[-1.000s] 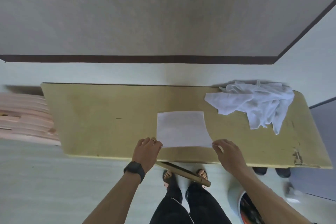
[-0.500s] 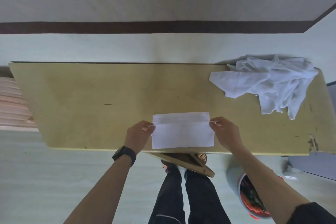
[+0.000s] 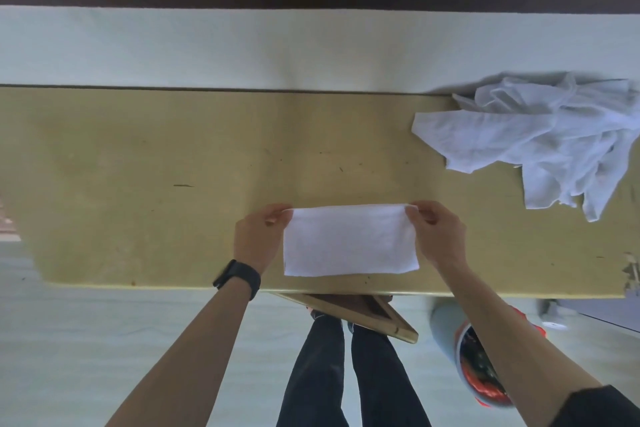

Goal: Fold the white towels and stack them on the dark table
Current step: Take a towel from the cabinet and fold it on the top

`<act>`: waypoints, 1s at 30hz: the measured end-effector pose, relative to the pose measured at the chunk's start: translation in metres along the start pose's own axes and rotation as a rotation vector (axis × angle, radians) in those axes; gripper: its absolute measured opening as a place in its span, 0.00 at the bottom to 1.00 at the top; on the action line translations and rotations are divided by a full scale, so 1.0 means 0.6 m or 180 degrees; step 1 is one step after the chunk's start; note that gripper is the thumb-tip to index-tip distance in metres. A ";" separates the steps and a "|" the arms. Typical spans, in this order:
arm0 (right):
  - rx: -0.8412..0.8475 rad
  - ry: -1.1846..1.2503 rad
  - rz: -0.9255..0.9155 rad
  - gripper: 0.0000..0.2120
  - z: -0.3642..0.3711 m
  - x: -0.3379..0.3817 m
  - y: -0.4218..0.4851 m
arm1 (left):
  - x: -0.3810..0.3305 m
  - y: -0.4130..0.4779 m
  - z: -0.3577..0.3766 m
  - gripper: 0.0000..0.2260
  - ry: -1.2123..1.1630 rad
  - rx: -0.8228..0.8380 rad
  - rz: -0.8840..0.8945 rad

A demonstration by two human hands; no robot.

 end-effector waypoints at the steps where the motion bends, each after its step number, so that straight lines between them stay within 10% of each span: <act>1: -0.0002 -0.0019 -0.0014 0.07 0.000 0.003 0.000 | 0.000 0.001 0.001 0.07 0.0041 -0.0045 0.0033; 19: -0.0025 -0.1032 -0.0808 0.06 0.015 0.010 0.005 | -0.003 0.000 0.006 0.08 0.0591 -0.0178 0.0382; 30: 0.0227 -0.2136 -0.2113 0.05 0.042 0.021 0.024 | -0.054 -0.003 0.066 0.05 0.1897 -0.0607 0.1891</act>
Point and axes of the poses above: each hand's wrist, its own y-axis towards the middle knuckle, its own z-axis out of the palm, x = y × z, the point moved 2 cm from there along y, towards the middle knuckle, and after that the axes turned 4 degrees about y, right-handed, at the moved point
